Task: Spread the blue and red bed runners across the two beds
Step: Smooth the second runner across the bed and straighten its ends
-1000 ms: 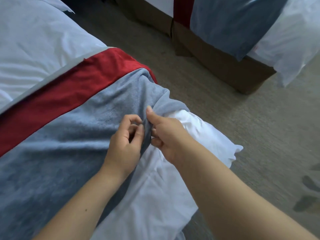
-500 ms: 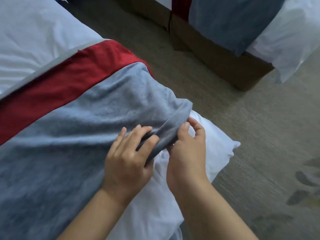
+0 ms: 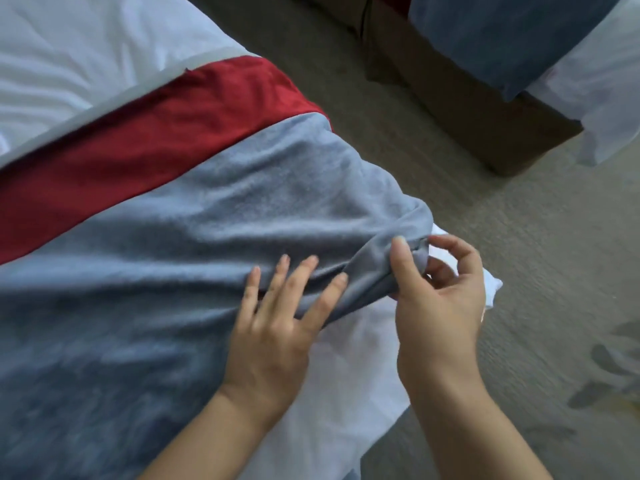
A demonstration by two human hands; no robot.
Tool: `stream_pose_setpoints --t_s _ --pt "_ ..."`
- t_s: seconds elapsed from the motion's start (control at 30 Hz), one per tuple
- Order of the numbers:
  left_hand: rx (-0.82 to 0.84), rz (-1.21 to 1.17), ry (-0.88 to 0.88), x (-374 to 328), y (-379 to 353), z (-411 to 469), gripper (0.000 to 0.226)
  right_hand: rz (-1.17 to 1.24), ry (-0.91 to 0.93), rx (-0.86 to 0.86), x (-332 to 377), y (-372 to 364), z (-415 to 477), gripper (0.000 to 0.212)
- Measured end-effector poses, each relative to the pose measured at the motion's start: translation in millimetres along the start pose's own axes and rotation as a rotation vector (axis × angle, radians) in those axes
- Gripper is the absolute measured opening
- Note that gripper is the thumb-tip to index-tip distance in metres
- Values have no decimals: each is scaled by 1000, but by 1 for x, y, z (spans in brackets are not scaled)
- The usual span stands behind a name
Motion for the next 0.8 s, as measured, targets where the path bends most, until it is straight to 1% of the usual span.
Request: stream_pose_setpoints --t_s 0.07,0.1,0.17,0.23,0.27,0.3,0.33,0.4,0.43,0.47,0.5,0.57,0.6,0.63,0.73,0.8 --pt "-35 -9 30 6 11 -1 58 187 -302 109 -13 -22 3 21" --pt "-58 -20 25 6 17 -2 57 283 -387 138 -13 -31 6 23" --pt "-99 -54 -20 3 30 -5 51 413 -451 113 -6 -37 14 25" --pt "-139 -72 -61 -1 42 -7 41 366 -434 28 2 -32 23 30" --pt "-155 -70 -73 -3 48 -8 38 288 -382 -16 8 -26 29 31" --pt "-167 -61 -81 -4 53 -9 36 184 -277 -50 17 -19 35 32" --pt "-175 -49 -87 -5 57 -10 34 50 -112 -90 30 -9 39 32" --pt "-193 -41 -75 -4 65 -12 21 -318 351 -213 66 9 37 32" --pt "-194 -42 -62 -3 67 -14 16 -504 539 -255 77 12 32 34" --pt "-190 -43 -50 -2 66 -15 13 -664 647 -277 77 13 30 37" --pt "-181 -40 -46 -2 61 -18 13 -792 655 -240 69 12 33 40" --pt "-153 -29 -51 -5 42 -29 17 -1010 495 -84 36 6 44 45" --pt "-140 -26 -58 -8 31 -36 20 -1121 422 -32 18 5 47 47" --pt "-130 -28 -62 -10 21 -43 22 -1233 398 -13 6 3 47 48" --pt "-108 -14 -37 -9 -2 -60 29 -1525 417 -22 -5 -9 41 54" --pt "-116 -23 0 -5 -8 -67 37 -1564 445 26 -13 -21 32 59"
Point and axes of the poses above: each hand's wrist, its own z-axis towards the middle knuckle, its own y-axis out of the back of the hand, x = y × z, the point moved 8 cm from there along z, towards the middle knuckle, and after that the axes turned 11 degrees about -z, right-handed, at the moved point
